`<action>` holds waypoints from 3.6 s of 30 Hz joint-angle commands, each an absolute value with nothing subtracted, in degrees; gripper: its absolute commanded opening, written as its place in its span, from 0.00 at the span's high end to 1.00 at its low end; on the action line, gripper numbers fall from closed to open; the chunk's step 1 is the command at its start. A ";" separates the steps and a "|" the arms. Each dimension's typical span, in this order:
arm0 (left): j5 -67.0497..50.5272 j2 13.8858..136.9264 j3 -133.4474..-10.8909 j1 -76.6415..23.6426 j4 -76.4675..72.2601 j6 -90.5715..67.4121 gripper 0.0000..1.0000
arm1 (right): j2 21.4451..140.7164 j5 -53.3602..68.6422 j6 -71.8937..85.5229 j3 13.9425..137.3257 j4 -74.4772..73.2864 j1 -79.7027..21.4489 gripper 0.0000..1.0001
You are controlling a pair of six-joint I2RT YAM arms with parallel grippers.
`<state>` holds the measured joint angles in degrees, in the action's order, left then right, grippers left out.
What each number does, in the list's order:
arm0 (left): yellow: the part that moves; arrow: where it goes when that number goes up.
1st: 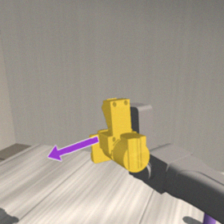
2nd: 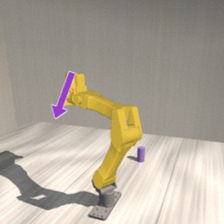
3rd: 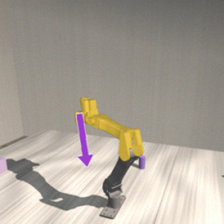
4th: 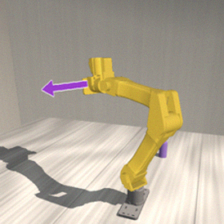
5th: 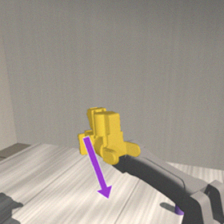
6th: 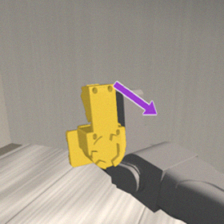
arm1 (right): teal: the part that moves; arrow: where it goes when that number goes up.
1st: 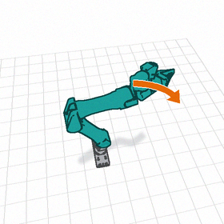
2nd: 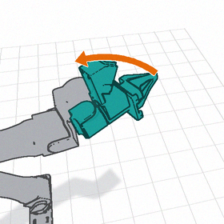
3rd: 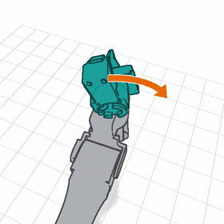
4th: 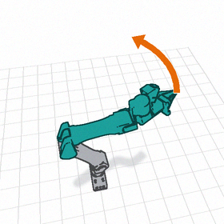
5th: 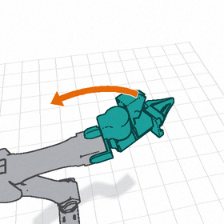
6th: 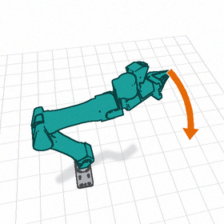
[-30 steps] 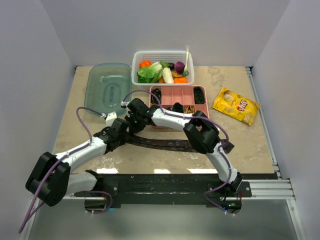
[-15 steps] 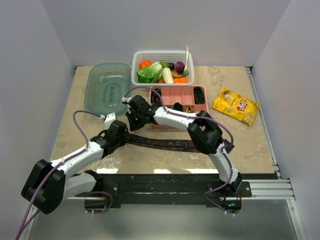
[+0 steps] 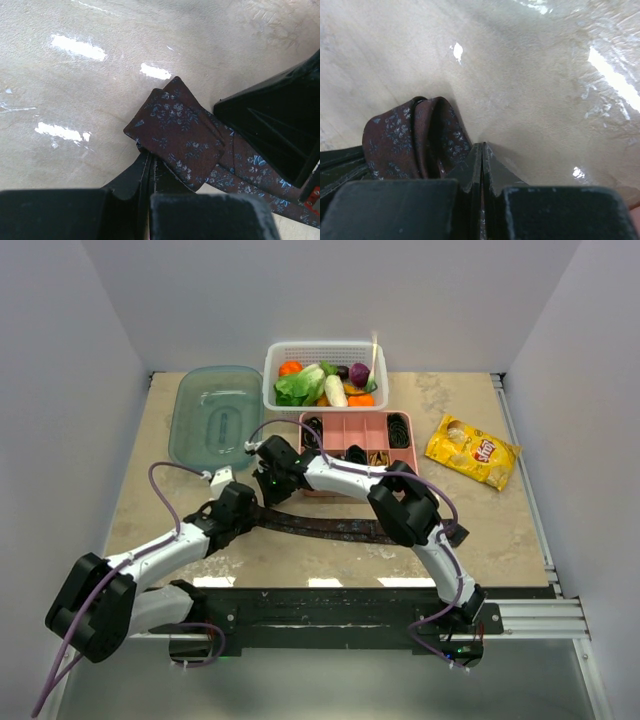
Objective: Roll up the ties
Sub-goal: Roll the tie at the center of the board.
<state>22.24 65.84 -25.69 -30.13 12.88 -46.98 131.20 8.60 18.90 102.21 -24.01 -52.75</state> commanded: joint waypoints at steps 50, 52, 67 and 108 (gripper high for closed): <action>21.61 51.79 -38.56 -29.97 39.80 -53.61 0.34 | 117.16 7.82 12.75 101.60 -24.79 -53.44 0.56; 23.64 49.93 -40.77 -28.92 42.35 -53.70 0.22 | 116.81 8.61 11.69 101.08 -24.79 -53.52 0.42; -0.13 51.23 -44.22 -0.65 37.20 -38.07 0.03 | 114.62 7.29 12.65 95.99 -18.47 -57.30 0.15; -26.45 70.58 -27.51 3.78 10.90 -36.21 0.27 | 122.34 8.17 15.29 88.07 -10.37 -58.62 1.00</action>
